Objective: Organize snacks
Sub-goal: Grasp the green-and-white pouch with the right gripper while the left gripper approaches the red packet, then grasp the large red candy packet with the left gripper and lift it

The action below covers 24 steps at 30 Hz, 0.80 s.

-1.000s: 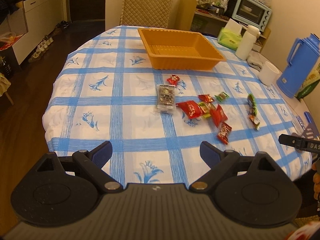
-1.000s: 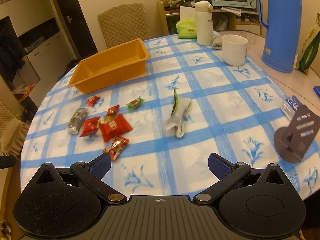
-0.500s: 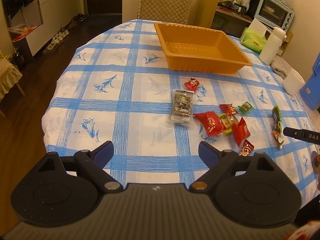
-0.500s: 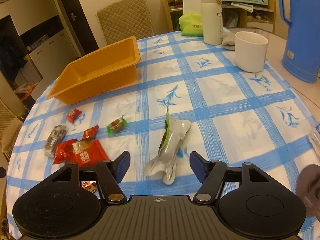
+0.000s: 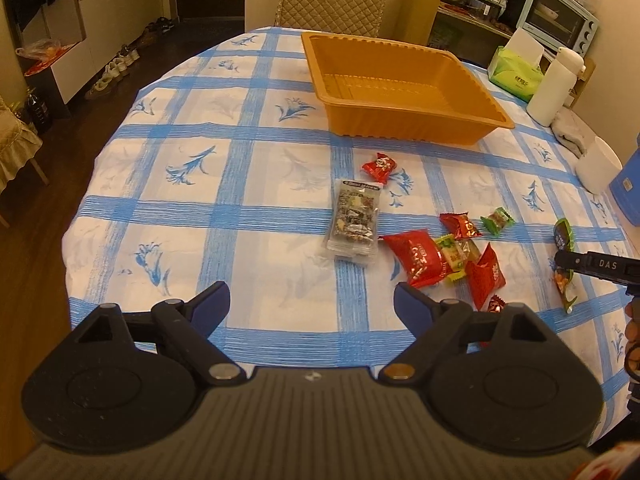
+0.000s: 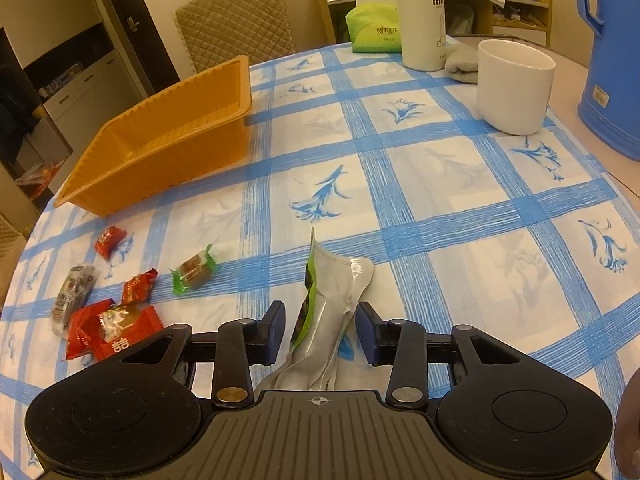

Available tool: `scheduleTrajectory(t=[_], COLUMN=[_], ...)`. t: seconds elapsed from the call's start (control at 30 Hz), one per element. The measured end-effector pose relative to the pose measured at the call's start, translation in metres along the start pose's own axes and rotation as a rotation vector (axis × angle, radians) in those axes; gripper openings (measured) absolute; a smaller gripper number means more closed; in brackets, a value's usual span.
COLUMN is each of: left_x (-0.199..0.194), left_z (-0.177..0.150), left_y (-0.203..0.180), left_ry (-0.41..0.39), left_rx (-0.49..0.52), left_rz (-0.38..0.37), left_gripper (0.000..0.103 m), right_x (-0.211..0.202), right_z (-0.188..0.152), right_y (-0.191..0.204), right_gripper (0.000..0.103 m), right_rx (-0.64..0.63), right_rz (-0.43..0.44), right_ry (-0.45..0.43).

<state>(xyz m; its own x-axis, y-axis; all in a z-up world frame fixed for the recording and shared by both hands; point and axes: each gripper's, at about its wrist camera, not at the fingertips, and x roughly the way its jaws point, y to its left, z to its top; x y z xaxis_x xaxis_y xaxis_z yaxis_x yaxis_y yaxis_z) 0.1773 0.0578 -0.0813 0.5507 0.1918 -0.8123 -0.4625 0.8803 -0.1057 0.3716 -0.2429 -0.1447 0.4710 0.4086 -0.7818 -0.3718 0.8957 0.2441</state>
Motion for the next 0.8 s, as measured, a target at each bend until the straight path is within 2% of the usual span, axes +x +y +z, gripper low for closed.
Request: scheduleTrajectory(t=[0.1,0.27,0.37,0.47,0.63,0.8], left_x=[0.006,0.014,0.02,0.026,0.039,0.05], left_z=[0.003,0.008,0.011,0.014,0.019,0.026], left_y=[-0.007,-0.02,-0.029,-0.039,-0.049,-0.061], left_ry=[0.004,0.007,0.01,0.01,0.026,0.032], left_rx=[0.006,0.022,0.035,0.049,0.052,0.056], left_rz=[-0.012,-0.038,-0.057,-0.079,-0.106,-0.128], left_gripper=[0.086,0.083,0.082,0.077,0.066,0.06], right_x=[0.003,0.007,0.008,0.006,-0.001,-0.006], right_z=[0.001,0.002,0.0,0.001,0.008,0.014], right_y=[-0.001,-0.002,0.001,0.001,-0.007,-0.015], right_gripper=[0.034,0.032,0.026,0.025,0.025,0.025], right_rx=[-0.003,-0.011,-0.05,-0.076,-0.06,-0.053], right_rz=[-0.005,-0.011,-0.01,-0.001,0.001,-0.003], right_ry=[0.009,0.026,0.027,0.029,0.018,0.007])
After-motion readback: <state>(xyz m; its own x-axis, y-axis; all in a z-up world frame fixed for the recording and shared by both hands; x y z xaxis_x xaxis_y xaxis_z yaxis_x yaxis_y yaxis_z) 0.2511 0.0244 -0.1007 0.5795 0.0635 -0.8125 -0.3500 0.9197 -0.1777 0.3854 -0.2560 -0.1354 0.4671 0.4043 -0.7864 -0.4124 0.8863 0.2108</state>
